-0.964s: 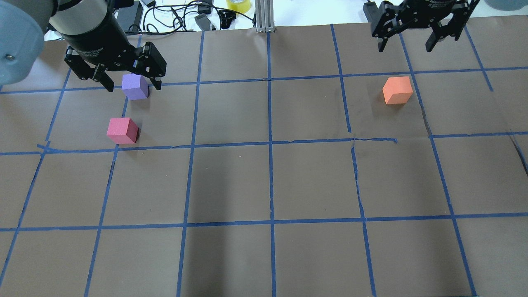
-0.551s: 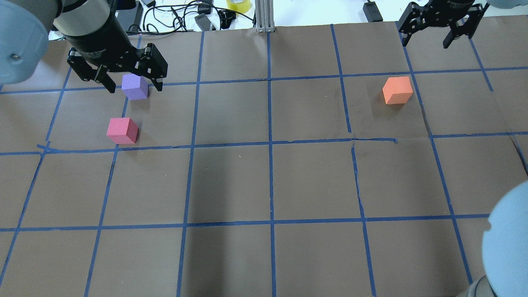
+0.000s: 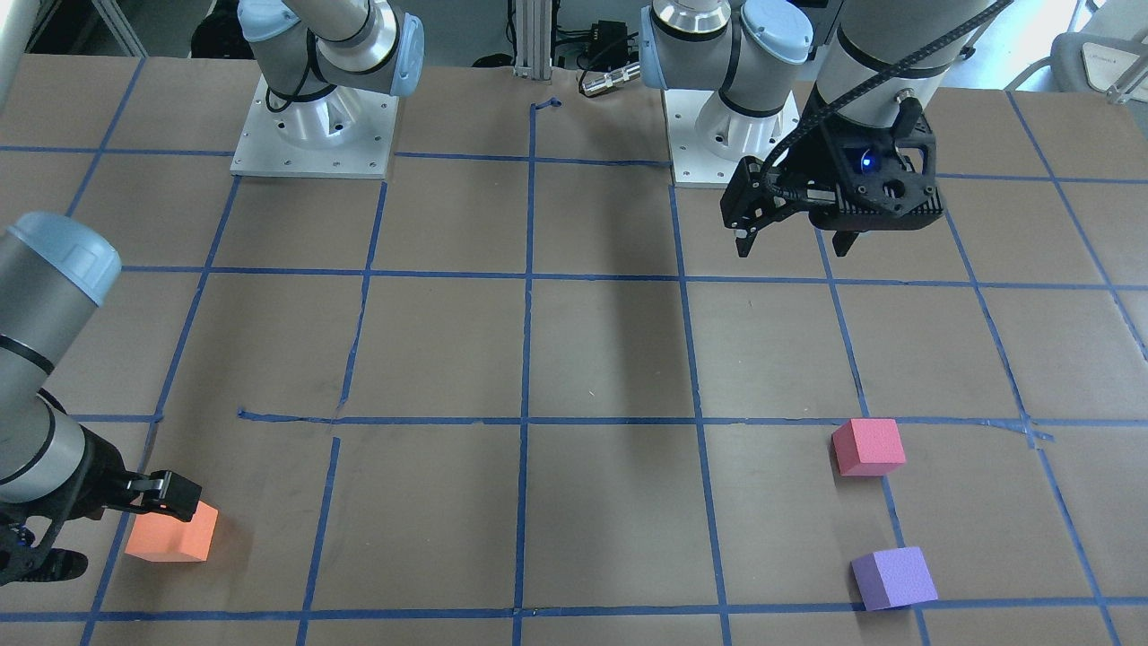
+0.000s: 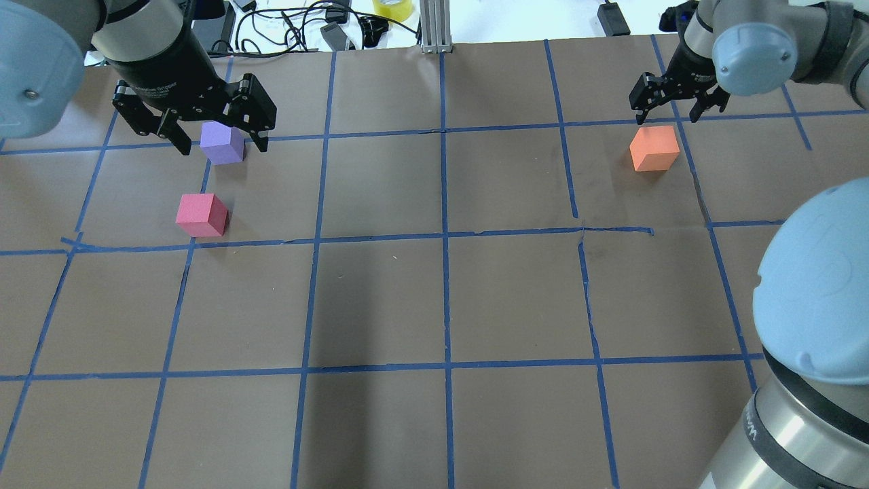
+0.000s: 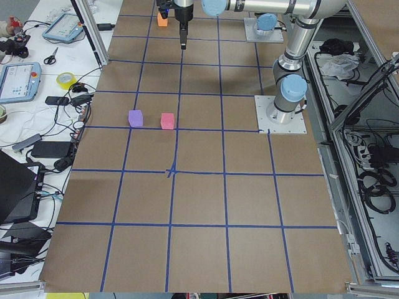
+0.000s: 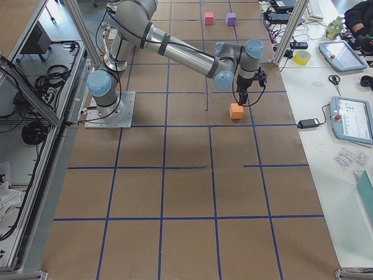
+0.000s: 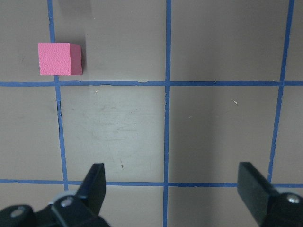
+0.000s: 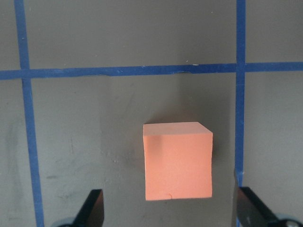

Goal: Arrange blocks in a line
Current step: 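Lower the right gripper onto the orange cube and close on it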

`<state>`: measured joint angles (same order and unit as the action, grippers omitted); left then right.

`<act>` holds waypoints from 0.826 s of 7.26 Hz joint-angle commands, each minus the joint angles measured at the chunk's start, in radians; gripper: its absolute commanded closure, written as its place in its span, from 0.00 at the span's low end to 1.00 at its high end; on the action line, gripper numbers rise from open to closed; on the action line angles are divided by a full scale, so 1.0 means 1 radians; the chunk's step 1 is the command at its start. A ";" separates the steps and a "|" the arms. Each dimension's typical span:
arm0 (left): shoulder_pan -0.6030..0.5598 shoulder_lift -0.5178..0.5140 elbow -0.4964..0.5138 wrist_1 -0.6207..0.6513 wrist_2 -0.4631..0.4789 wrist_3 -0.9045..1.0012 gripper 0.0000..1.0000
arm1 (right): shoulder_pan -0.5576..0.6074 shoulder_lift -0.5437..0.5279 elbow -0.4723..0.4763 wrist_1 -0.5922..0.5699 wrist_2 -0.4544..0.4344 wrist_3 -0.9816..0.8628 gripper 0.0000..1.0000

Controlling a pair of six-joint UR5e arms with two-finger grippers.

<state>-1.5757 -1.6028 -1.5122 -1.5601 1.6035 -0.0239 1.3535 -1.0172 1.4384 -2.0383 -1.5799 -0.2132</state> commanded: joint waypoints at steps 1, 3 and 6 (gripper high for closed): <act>0.002 0.003 -0.002 0.000 -0.001 0.002 0.00 | -0.002 0.016 0.071 -0.126 -0.003 -0.035 0.00; 0.005 0.003 -0.002 0.000 -0.001 0.002 0.00 | -0.026 0.051 0.071 -0.157 0.006 -0.037 0.00; 0.010 0.001 -0.002 0.000 -0.002 0.002 0.00 | -0.028 0.089 0.056 -0.172 0.012 -0.028 0.15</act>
<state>-1.5671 -1.6002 -1.5140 -1.5604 1.6024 -0.0215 1.3264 -0.9442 1.5036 -2.2081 -1.5711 -0.2460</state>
